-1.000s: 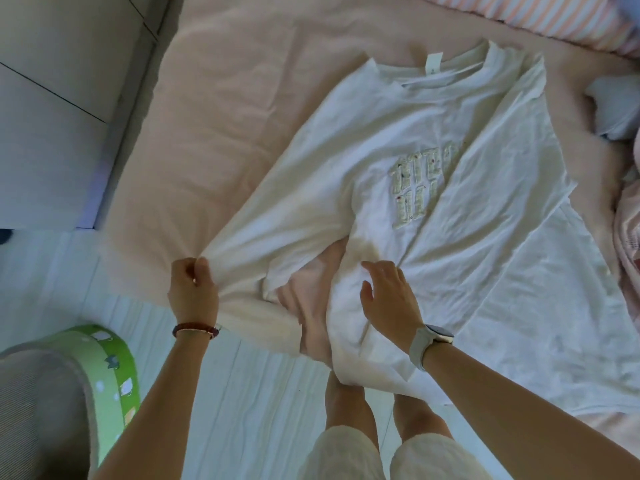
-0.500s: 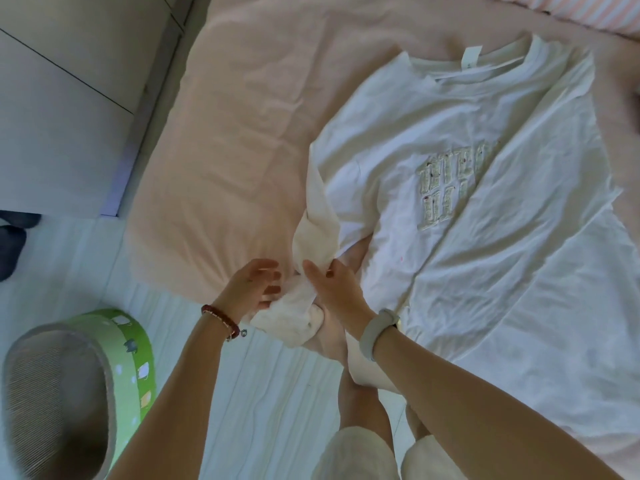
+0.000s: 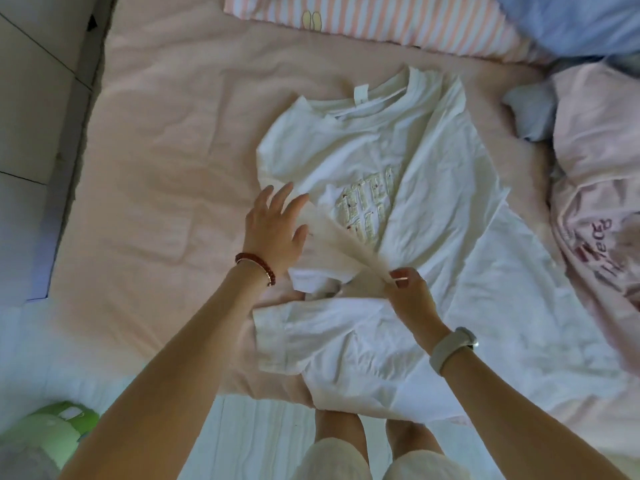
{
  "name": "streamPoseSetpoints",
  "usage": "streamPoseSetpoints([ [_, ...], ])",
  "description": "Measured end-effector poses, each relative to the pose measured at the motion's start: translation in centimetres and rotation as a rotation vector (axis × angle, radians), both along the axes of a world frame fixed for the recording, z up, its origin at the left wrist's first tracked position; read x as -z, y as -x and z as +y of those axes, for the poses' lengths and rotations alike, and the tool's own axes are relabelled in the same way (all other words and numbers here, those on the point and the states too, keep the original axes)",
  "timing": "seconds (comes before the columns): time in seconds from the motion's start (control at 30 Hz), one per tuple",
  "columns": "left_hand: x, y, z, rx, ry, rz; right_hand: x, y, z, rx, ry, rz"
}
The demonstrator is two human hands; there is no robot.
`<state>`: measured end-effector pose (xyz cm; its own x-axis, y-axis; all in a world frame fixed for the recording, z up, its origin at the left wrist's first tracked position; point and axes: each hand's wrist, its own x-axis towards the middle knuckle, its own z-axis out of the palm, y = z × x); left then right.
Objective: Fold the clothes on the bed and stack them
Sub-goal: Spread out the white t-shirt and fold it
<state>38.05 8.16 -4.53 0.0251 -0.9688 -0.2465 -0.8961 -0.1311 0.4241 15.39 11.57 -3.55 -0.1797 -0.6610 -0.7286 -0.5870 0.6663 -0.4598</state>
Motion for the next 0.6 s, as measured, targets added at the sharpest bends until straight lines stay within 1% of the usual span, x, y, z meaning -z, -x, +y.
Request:
streamPoseSetpoints([
  [0.07,1.1,0.9,-2.6,0.121,-0.077,-0.120,1.1,0.6,1.0,0.010,-0.083,0.038],
  [0.13,1.9,0.9,-4.4,0.176,-0.174,-0.197,2.0,0.5,2.2,0.003,-0.197,0.034],
  [0.17,2.0,0.8,-4.9,0.196,-0.192,-0.212,2.3,0.2,2.8,0.012,-0.256,0.014],
  [0.23,2.0,0.2,-5.2,0.215,-0.153,-0.173,2.3,-0.3,3.5,0.101,-0.323,-0.057],
  [0.27,1.8,-0.2,-5.2,0.212,-0.110,-0.139,2.2,-0.3,3.5,0.157,-0.313,-0.077],
  [0.37,0.4,-1.9,-4.9,0.196,0.114,0.003,1.5,0.4,2.4,0.285,-0.144,-0.062],
  [0.4,-0.4,-2.6,-4.8,0.202,0.138,0.066,1.0,0.7,1.8,0.333,-0.097,-0.087],
  [0.43,-1.2,-3.3,-4.7,0.202,0.118,0.121,0.4,1.0,1.2,0.371,-0.060,-0.129],
  [0.47,-1.7,-4.0,-4.6,0.202,0.093,0.139,-0.1,1.2,0.7,0.384,-0.029,-0.166],
  [0.53,-2.4,-5.2,-4.8,0.215,0.095,0.060,-1.1,1.4,-0.4,0.286,0.046,-0.181],
  [0.6,-2.7,-6.1,-5.3,0.211,0.124,-0.091,-2.0,0.9,-1.2,0.146,0.105,-0.173],
])
